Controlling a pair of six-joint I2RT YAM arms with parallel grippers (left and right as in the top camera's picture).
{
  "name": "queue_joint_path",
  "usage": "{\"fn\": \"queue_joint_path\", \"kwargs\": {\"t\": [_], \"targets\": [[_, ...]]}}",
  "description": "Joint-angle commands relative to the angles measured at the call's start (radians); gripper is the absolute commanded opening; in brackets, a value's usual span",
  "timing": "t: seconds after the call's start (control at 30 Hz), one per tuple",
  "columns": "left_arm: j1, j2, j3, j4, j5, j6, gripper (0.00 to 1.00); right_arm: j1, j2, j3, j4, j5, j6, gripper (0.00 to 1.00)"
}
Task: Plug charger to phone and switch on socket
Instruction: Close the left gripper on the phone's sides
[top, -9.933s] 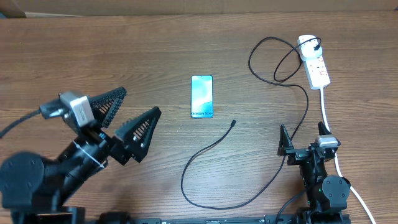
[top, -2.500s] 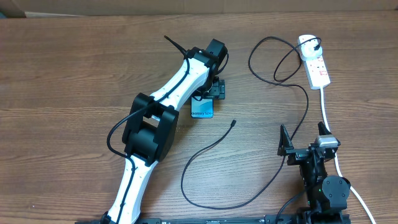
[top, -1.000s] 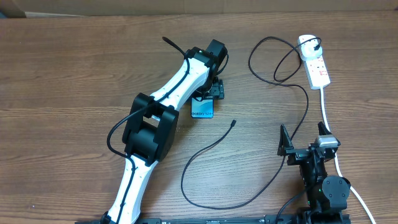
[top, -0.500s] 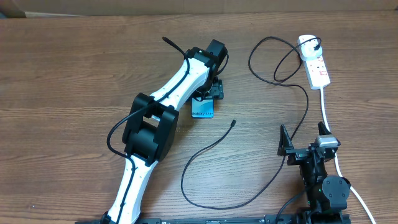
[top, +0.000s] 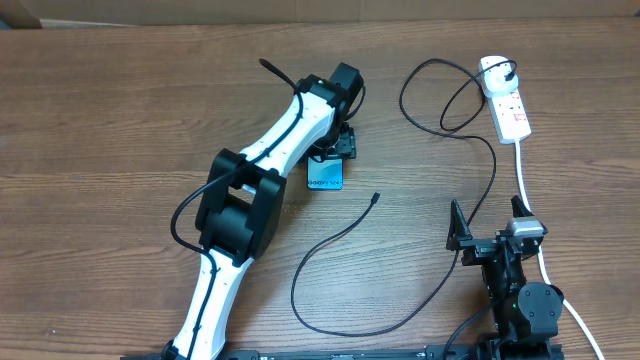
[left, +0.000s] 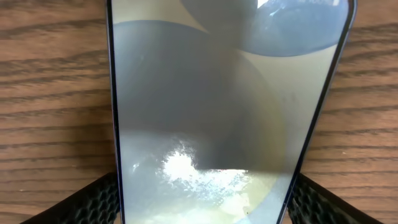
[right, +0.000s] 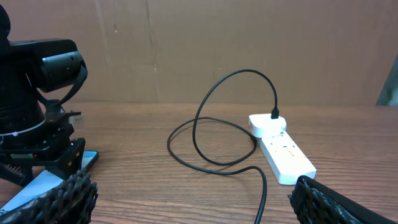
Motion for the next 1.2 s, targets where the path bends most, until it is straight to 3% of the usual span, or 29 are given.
{"fn": "queue_joint_path", "kwargs": {"t": [0.0, 1.17], "targets": [[0.022, 0.082, -0.027, -0.014, -0.081, -0.010, 0.77, 0.005, -0.009, -0.010, 0.005, 0.009, -0.004, 1.00], [0.025, 0.081, 0.026, -0.076, -0.077, -0.010, 0.75, 0.005, -0.009, -0.010, 0.005, 0.009, -0.004, 1.00]]}}
